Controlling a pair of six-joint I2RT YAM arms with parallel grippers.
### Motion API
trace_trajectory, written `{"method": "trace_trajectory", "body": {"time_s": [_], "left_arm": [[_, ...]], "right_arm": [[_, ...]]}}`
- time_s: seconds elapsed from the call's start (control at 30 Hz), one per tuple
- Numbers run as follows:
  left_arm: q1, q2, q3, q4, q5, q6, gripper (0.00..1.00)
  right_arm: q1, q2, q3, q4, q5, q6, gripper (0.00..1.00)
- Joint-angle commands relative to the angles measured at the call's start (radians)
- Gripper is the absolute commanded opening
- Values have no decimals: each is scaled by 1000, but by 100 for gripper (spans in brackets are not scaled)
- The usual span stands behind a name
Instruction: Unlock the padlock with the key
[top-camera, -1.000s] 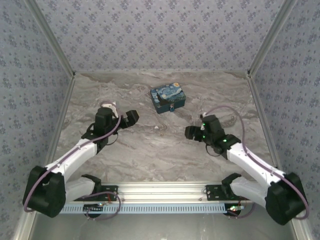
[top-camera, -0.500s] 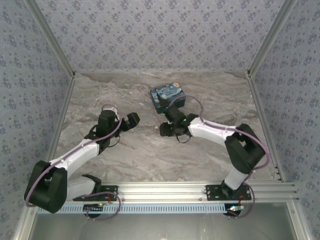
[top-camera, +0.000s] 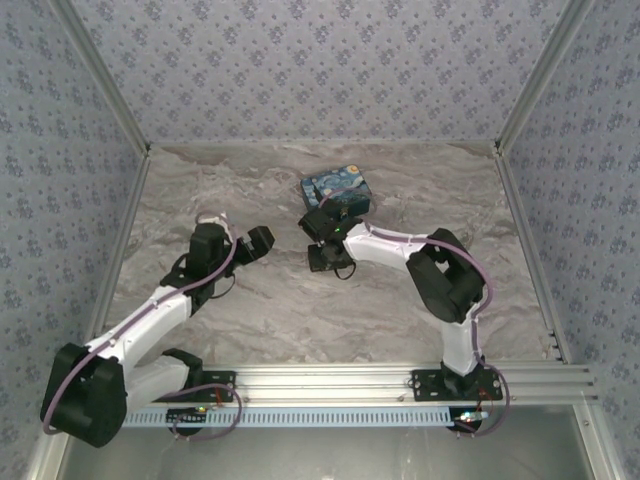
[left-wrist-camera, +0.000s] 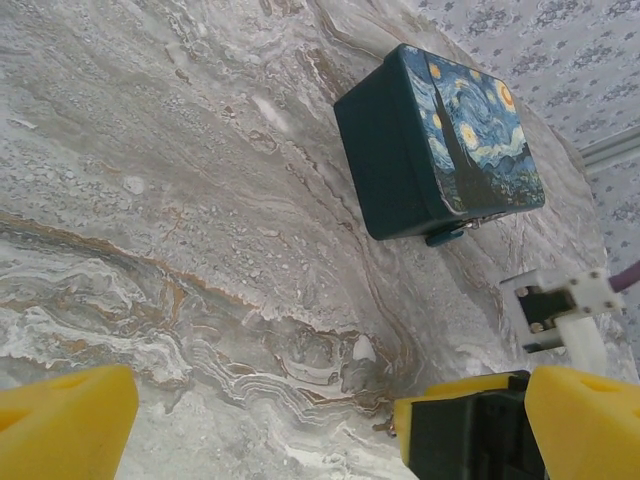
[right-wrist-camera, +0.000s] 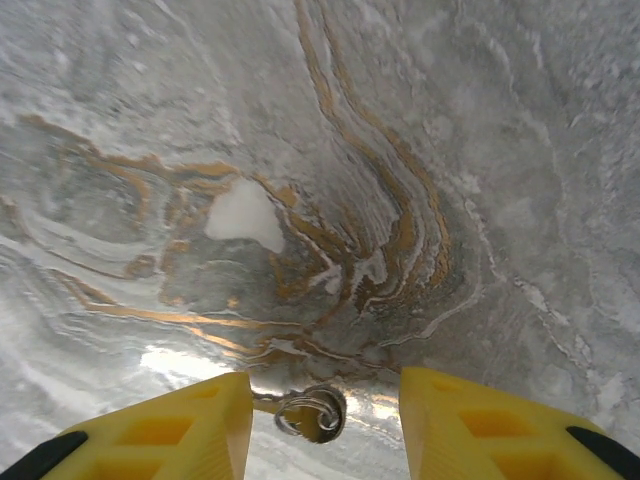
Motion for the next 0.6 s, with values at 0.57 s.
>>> {"method": "trace_trajectory", "body": {"time_s": [0.57], "left_arm": [[-4, -10, -14, -18, -27, 22, 99]], "right_arm": [[48, 47, 9, -128, 46, 36, 35]]}}
